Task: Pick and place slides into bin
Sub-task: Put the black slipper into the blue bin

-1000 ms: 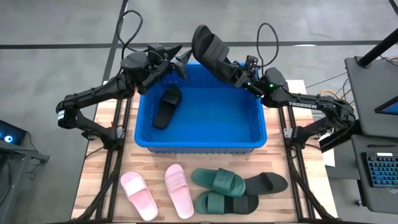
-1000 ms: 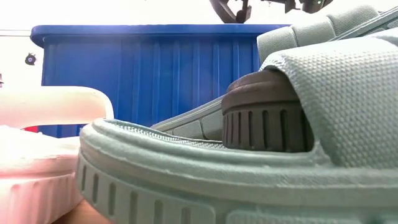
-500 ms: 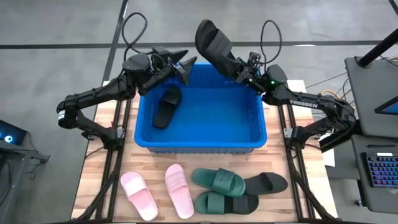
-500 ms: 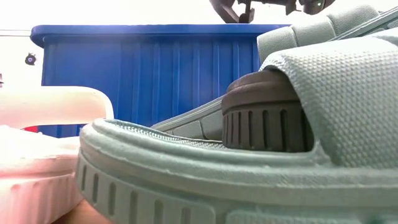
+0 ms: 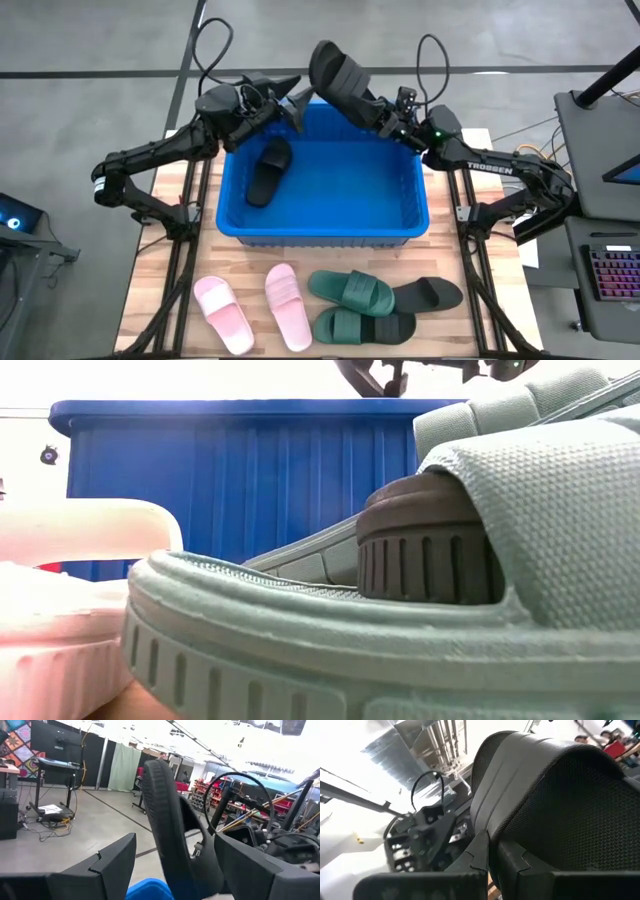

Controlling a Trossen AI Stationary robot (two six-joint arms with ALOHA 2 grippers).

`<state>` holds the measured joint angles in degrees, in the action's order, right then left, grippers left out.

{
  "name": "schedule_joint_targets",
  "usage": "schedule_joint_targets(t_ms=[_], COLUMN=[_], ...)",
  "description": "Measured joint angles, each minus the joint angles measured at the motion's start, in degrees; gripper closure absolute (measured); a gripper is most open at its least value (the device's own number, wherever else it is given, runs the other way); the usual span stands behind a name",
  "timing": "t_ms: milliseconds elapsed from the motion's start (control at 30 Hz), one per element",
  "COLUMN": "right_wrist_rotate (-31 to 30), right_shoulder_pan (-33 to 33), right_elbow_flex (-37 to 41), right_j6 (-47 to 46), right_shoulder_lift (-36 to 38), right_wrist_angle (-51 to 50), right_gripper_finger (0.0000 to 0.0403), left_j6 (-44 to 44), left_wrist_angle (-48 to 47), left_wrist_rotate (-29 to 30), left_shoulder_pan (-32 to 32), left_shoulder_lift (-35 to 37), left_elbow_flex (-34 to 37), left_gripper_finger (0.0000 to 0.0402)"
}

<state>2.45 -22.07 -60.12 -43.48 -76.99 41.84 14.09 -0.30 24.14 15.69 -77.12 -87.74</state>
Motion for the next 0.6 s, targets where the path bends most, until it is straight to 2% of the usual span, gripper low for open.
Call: schedule_joint_targets(t_ms=[600], right_wrist_rotate=[2.6], right_shoulder_pan=[0.8], right_elbow_flex=[-0.2], right_j6=[1.1], right_shoulder_lift=[0.0], right_wrist_angle=[-1.3], right_gripper_finger=[0.0394], left_j6=[0.4], left_wrist_angle=[3.1], left_wrist_rotate=[-0.1], left_shoulder_pan=[0.5], left_shoulder_lift=[-4.2], left_elbow_flex=[-0.4], left_gripper_finger=[0.0147])
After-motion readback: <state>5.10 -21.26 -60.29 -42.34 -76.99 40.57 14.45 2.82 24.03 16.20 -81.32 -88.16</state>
